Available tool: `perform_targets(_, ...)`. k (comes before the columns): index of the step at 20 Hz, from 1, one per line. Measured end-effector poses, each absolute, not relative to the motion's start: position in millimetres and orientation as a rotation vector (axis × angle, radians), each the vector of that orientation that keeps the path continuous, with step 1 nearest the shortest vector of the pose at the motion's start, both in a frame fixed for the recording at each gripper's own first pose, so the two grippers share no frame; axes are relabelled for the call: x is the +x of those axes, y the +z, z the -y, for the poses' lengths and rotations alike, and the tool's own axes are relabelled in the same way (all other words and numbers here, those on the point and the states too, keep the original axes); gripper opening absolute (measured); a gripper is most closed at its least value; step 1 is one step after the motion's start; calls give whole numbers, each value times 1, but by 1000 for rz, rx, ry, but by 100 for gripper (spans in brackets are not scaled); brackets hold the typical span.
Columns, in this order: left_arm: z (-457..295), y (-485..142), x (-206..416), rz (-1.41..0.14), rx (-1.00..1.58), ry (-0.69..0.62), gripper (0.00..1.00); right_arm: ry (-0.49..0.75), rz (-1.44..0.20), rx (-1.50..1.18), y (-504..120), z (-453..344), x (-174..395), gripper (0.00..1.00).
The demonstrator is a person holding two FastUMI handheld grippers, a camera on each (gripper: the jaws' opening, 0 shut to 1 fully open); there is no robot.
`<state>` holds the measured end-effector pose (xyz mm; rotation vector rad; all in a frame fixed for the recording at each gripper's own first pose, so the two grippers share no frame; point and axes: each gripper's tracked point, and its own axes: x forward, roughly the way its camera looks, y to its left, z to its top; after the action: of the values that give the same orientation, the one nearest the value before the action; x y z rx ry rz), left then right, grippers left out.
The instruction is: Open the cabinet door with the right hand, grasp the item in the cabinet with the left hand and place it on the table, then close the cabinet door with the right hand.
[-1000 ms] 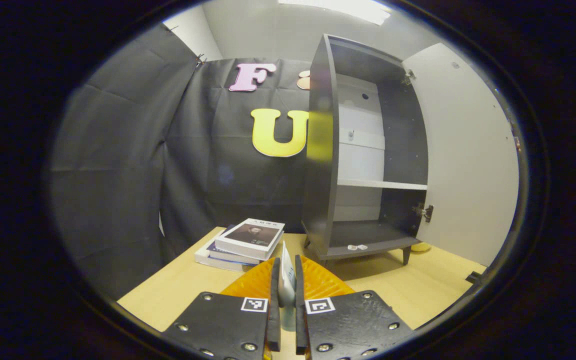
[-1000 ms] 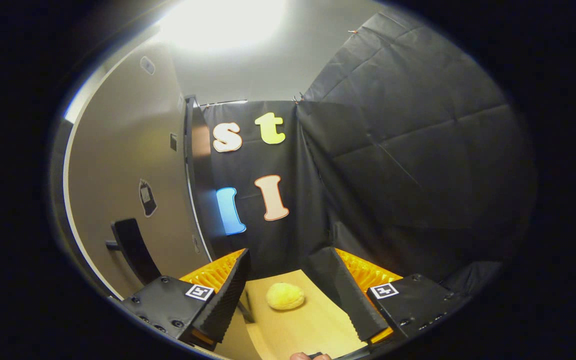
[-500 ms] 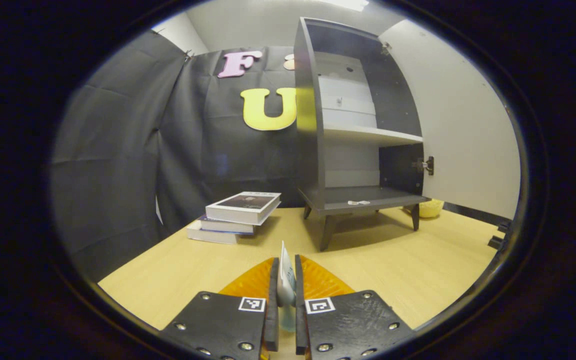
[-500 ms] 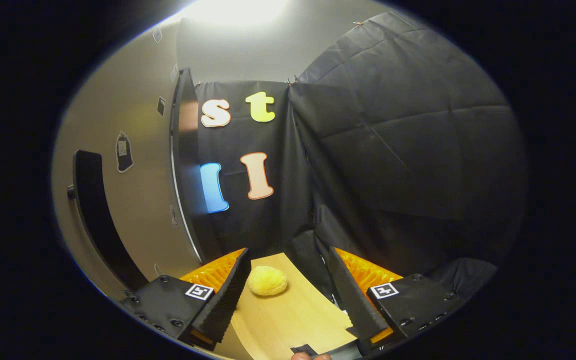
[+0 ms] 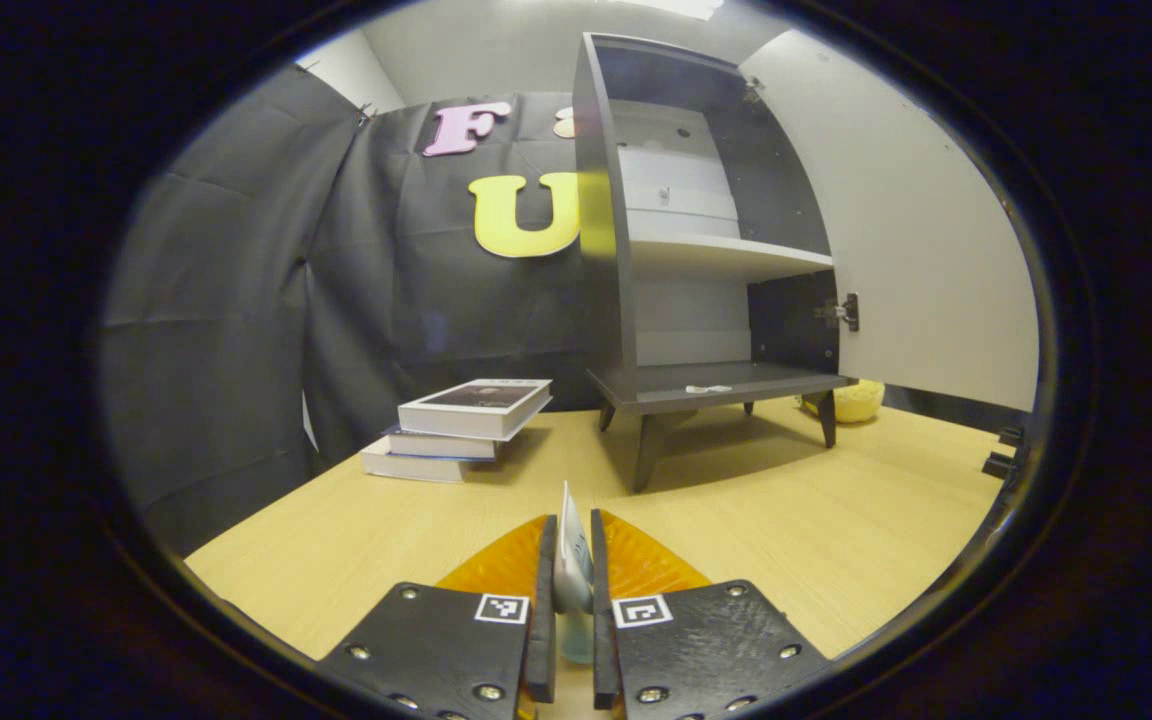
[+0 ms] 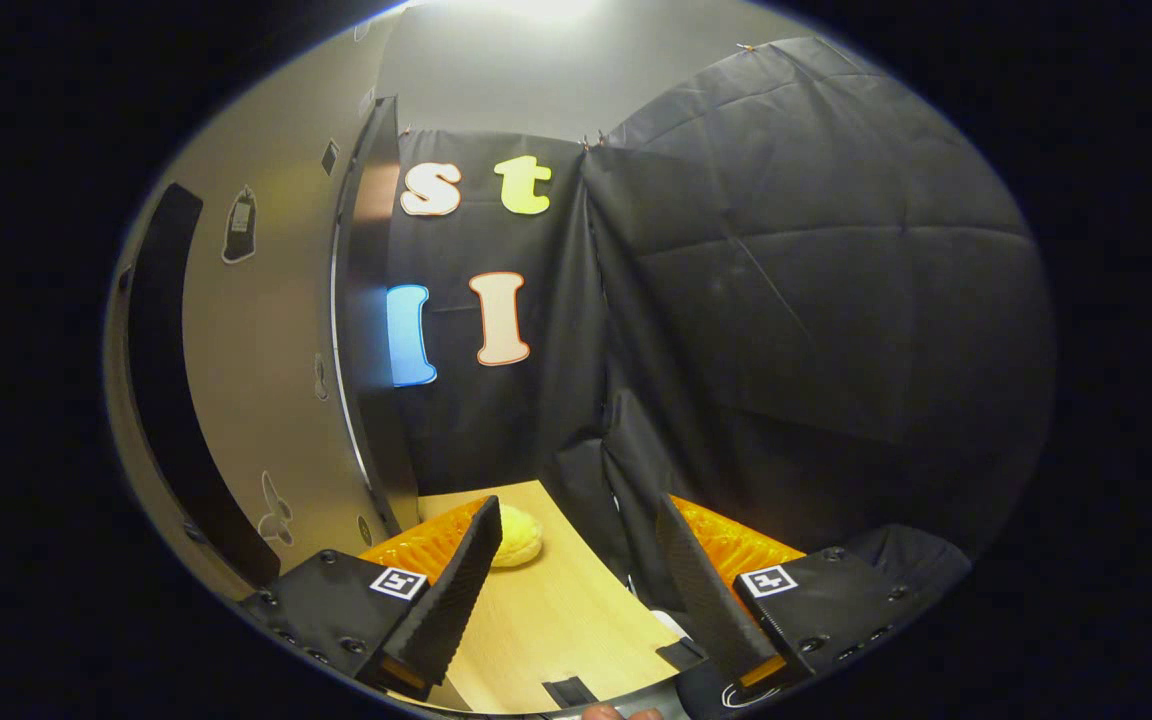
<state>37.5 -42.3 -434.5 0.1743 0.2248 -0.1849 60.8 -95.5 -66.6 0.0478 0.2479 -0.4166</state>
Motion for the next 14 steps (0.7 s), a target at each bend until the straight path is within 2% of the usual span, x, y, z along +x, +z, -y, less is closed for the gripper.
perform_targets(3,42,-447,33,-253,149,-186,17,-425,-277,38,-79,97,58,98)
perform_targets(4,42,-444,32,-249,148,-189,12,-425,-291,31,-82,96,56,98)
perform_targets(5,42,-438,31,-243,154,-192,19,-429,-298,28,-84,96,50,93)
perform_targets(6,43,-432,31,-238,165,-199,19,-430,-301,30,-86,96,46,98)
perform_targets(7,45,-428,34,-233,173,-210,19,-433,-303,35,-88,97,43,98)
perform_targets(9,45,-419,31,-238,182,-223,50,-432,-310,48,-91,96,40,98)
perform_targets(10,43,-412,30,-242,195,-218,65,-433,-312,49,-93,98,37,93)
perform_targets(12,40,-393,25,-236,219,-209,96,-445,-320,46,-103,106,27,93)
perform_targets(14,42,-373,18,-233,226,-207,96,-434,-326,55,-115,106,21,93)
